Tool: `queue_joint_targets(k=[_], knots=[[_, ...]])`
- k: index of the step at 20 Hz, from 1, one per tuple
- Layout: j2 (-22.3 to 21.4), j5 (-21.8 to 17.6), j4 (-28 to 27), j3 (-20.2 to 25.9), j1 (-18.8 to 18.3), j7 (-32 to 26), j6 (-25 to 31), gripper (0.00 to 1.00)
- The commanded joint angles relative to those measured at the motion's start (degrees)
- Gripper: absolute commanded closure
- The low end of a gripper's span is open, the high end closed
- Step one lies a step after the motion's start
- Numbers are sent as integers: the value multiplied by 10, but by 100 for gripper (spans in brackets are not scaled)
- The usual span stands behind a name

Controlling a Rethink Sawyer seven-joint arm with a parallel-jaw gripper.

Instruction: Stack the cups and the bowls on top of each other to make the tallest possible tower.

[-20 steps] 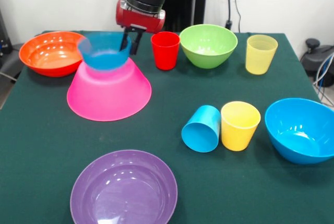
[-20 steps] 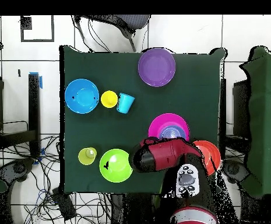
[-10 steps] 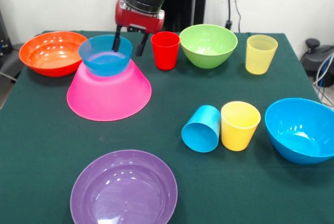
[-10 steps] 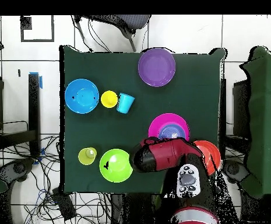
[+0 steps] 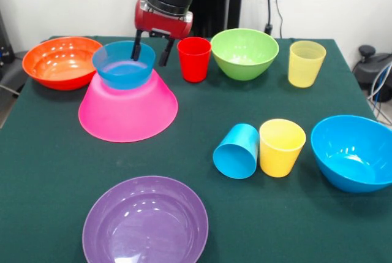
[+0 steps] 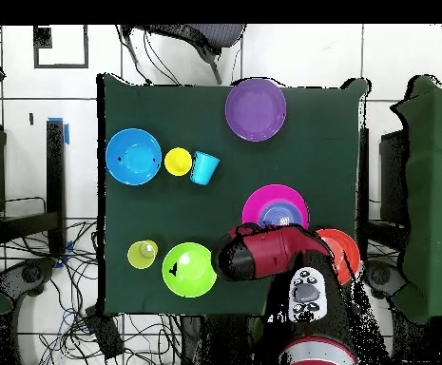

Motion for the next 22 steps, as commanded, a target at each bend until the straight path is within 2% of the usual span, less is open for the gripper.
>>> queue_joint_targets(k=[1,10,13,22], knots=[[22,9,-24,69,-21,-13,41,0],[-15,29,-8,119,-63,-39,68,0],[-26,41,-14,135,-72,-49,95,0],[-44,37,6,156,-90,-40,84,0]])
